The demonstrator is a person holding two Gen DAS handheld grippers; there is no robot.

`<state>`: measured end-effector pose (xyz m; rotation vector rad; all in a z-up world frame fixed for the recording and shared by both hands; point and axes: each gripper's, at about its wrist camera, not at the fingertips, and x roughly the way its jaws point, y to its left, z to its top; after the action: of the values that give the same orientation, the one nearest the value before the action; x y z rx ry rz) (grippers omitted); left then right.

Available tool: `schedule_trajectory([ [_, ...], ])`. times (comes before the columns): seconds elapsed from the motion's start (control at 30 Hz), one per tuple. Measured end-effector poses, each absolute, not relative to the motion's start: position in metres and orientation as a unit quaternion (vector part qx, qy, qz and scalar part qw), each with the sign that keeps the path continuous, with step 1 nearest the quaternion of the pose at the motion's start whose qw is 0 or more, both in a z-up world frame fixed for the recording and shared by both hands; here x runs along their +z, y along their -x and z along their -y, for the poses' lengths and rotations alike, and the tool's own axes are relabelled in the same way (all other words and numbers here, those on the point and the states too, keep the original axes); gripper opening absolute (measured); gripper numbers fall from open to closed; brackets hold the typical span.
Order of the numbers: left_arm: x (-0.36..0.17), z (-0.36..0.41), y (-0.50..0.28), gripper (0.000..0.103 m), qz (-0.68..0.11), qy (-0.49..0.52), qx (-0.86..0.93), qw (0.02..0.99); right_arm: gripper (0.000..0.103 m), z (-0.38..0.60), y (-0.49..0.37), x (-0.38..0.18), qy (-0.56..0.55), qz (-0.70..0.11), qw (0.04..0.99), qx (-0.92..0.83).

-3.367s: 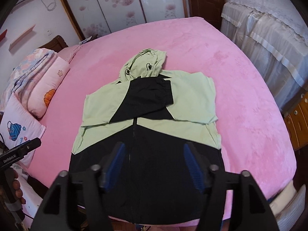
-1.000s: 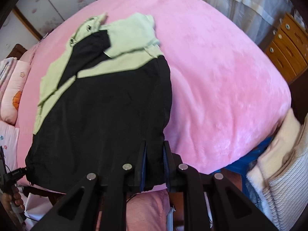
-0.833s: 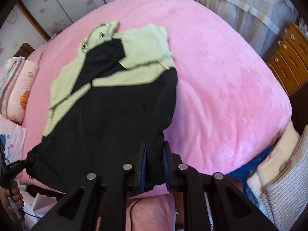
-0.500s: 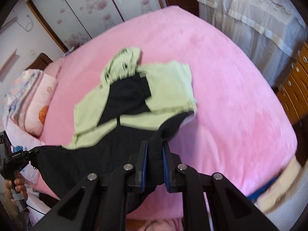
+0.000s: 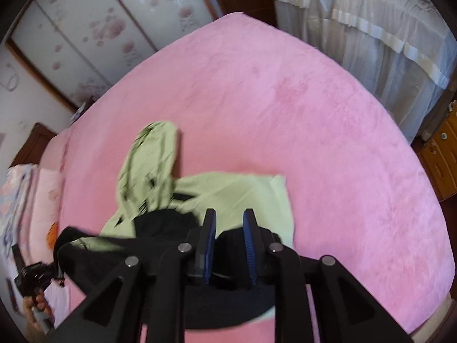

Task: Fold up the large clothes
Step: 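Lift the black hem with both grippers and carry it toward the hood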

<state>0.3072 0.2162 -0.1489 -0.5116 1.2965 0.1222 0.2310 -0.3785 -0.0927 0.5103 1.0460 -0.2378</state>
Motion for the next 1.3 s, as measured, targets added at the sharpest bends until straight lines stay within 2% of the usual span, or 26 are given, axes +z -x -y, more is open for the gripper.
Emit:
schedule_trajectory([
  [0.03, -0.154, -0.212, -0.315, 0.036, -0.597, 0.223, 0.062, 0.768, 0.035, 0.38, -0.238, -0.098, -0.24, -0.494, 0.828, -0.111],
  [0.07, -0.157, -0.207, -0.321, 0.051, -0.592, 0.201, 0.073, 0.777, 0.038, 0.382, -0.248, -0.109, -0.238, -0.497, 0.828, -0.105],
  [0.13, -0.161, -0.2, -0.331, 0.064, -0.581, 0.169, 0.081, 0.792, 0.041, 0.382, -0.259, -0.123, -0.223, -0.511, 0.825, -0.097],
  [0.43, -0.204, -0.183, -0.357, 0.064, -0.61, 0.058, 0.076, 0.787, 0.041, 0.379, -0.299, -0.184, -0.165, -0.557, 0.811, -0.064],
  [0.8, -0.281, -0.175, -0.395, 0.064, -0.643, 0.003, 0.056, 0.764, 0.041, 0.37, -0.317, -0.262, -0.157, -0.598, 0.78, -0.095],
  [0.83, -0.288, -0.173, -0.398, 0.058, -0.645, 0.01, 0.049, 0.762, 0.041, 0.368, -0.316, -0.265, -0.155, -0.597, 0.781, -0.099],
  [0.87, -0.292, -0.171, -0.399, 0.045, -0.646, 0.019, 0.041, 0.762, 0.041, 0.366, -0.316, -0.268, -0.15, -0.598, 0.781, -0.102],
  [0.9, -0.295, -0.17, -0.399, 0.041, -0.647, 0.019, 0.043, 0.761, 0.036, 0.363, -0.316, -0.269, -0.141, -0.6, 0.781, -0.104],
  [0.93, -0.296, -0.166, -0.399, 0.027, -0.644, 0.01, 0.054, 0.763, 0.01, 0.36, -0.315, -0.269, -0.129, -0.6, 0.782, -0.106],
  [0.97, -0.295, -0.161, -0.397, 0.016, -0.638, -0.005, 0.061, 0.768, 0.002, 0.358, -0.314, -0.268, -0.121, -0.599, 0.784, -0.107],
  [1.03, -0.289, -0.156, -0.392, 0.009, -0.619, -0.019, 0.07, 0.782, 0.0, 0.362, -0.307, -0.253, -0.122, -0.571, 0.802, -0.126],
  [1.13, -0.279, -0.167, -0.385, 0.006, -0.582, 0.021, 0.078, 0.809, 0.0, 0.389, -0.293, -0.238, -0.148, -0.528, 0.815, -0.188],
  [1.23, -0.292, -0.172, -0.388, 0.006, -0.587, 0.03, 0.077, 0.805, 0.0, 0.409, -0.288, -0.261, -0.171, -0.563, 0.784, -0.199],
  [1.3, -0.295, -0.165, -0.389, 0.005, -0.583, 0.012, 0.077, 0.809, 0.0, 0.407, -0.286, -0.258, -0.172, -0.56, 0.787, -0.191],
])
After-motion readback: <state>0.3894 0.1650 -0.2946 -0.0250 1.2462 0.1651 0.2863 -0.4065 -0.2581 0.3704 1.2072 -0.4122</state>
